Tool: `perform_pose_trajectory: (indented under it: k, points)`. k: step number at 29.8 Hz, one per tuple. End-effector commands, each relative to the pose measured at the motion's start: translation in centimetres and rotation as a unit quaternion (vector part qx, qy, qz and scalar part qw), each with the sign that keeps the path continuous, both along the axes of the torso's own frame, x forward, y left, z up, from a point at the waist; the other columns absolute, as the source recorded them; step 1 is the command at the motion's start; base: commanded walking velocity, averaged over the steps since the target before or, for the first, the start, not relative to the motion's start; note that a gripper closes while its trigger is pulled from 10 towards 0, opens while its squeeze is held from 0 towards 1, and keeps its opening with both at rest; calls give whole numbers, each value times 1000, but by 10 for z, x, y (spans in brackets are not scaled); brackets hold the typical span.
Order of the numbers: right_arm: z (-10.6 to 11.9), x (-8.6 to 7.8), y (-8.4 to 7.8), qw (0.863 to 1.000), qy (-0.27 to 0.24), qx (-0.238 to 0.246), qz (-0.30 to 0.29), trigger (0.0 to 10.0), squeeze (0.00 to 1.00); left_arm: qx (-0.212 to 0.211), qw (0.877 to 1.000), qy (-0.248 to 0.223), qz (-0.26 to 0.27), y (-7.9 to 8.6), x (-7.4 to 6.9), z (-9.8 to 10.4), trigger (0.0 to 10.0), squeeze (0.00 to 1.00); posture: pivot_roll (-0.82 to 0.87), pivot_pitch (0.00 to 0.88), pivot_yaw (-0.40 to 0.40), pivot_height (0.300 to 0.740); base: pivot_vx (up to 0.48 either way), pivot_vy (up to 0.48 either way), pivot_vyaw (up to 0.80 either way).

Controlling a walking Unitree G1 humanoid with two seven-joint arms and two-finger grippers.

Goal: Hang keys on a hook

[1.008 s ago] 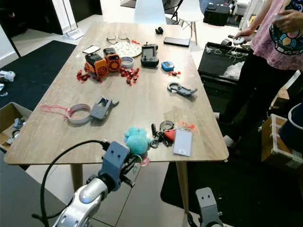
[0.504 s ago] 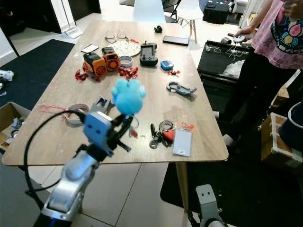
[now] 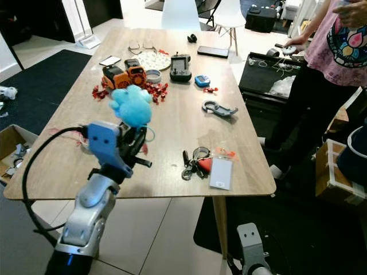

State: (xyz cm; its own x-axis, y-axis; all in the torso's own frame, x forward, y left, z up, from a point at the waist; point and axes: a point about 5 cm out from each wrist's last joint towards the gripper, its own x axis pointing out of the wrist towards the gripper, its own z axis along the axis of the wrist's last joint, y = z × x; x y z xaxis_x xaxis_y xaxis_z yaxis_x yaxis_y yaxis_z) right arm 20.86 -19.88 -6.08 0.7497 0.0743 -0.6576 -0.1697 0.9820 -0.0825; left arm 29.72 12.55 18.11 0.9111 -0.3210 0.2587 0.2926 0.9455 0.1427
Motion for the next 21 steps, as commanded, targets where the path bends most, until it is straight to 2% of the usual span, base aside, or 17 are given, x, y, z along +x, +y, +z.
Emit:
perform_pose_trajectory:
  k: [1,3,7,17,18,19,20,21]
  points:
    - [-5,-8,-4,1000,16,1,-12,10000,0,43,999,18,-2,0,3,-6,10000,0,42,68,-40,740,0,0,0]
    - [-5,-8,-4,1000,16,1,-13,10000,0,91,995,38,-8,0,5,-13,10000,0,45,71,-42,740,0,0,0]
    - [-5,-8,-3,1000,17,2,-12,10000,0,132,990,56,-17,-1,6,-20,10000,0,50,76,-43,740,0,0,0]
    - [-5,-8,-1,1000,16,5,-13,10000,0,147,987,65,-12,0,7,-25,10000,0,47,75,-41,740,0,0,0]
    - [-5,-8,-1,1000,16,5,-13,10000,0,147,987,65,-11,1,8,-24,10000,635,47,73,-42,740,0,0,0]
    - [-5,-8,-1,1000,16,5,-13,10000,0,147,987,65,-11,1,8,-24,10000,635,47,73,-42,740,0,0,0]
    - [-5,-8,-1,1000,16,4,-13,10000,0,151,987,59,-4,3,10,-21,10000,1000,46,72,-42,740,0,0,0]
    - [-5,-8,-1,1000,16,4,-13,10000,0,151,987,59,-4,3,10,-21,10000,1000,46,72,-42,740,0,0,0]
